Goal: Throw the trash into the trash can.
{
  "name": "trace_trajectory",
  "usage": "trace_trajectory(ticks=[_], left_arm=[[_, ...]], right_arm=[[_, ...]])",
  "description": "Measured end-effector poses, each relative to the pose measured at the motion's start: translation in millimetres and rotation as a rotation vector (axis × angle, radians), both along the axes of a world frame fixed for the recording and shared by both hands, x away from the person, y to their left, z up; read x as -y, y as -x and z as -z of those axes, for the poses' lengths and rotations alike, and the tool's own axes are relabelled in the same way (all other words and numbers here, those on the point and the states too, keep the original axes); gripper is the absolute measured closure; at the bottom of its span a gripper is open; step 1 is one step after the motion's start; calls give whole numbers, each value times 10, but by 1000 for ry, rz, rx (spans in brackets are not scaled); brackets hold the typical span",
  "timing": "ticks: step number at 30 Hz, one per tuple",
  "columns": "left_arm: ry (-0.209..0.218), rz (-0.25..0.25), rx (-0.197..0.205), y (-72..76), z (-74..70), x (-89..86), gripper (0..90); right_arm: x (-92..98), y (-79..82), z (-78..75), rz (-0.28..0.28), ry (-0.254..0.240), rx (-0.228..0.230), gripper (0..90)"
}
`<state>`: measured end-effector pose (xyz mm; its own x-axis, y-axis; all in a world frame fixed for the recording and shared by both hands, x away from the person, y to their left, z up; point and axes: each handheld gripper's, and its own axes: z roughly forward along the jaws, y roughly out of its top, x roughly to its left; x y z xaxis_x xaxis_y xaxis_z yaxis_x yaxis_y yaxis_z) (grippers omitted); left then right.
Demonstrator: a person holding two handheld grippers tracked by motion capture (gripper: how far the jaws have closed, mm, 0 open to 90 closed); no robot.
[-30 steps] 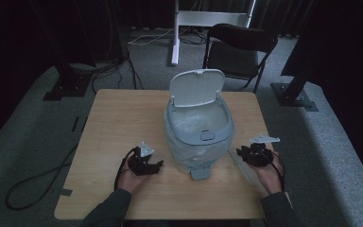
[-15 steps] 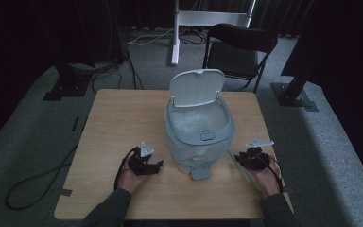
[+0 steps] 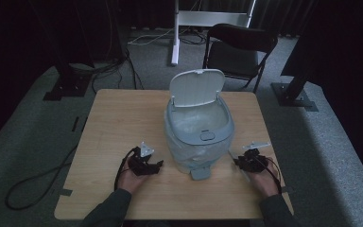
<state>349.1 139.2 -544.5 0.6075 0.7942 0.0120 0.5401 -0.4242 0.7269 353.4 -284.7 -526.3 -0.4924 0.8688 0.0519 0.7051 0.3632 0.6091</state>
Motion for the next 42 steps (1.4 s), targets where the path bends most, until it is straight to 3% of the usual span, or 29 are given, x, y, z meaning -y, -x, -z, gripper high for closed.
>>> trace_trajectory(ticks=[15,24,33,42], left_arm=[[0,0,0,1,0,0,301],[0,1,0,1,0,0,301],[0,1,0,1,0,0,301],[0,0,0,1,0,0,301]], right_arm=[[13,-36,-16,22,9,-44,750],[20,-78,-45,56,5,-94,775],[26,-68,-42,70,11,-73,783],[92,-38,-139,89,-1,-19,785]])
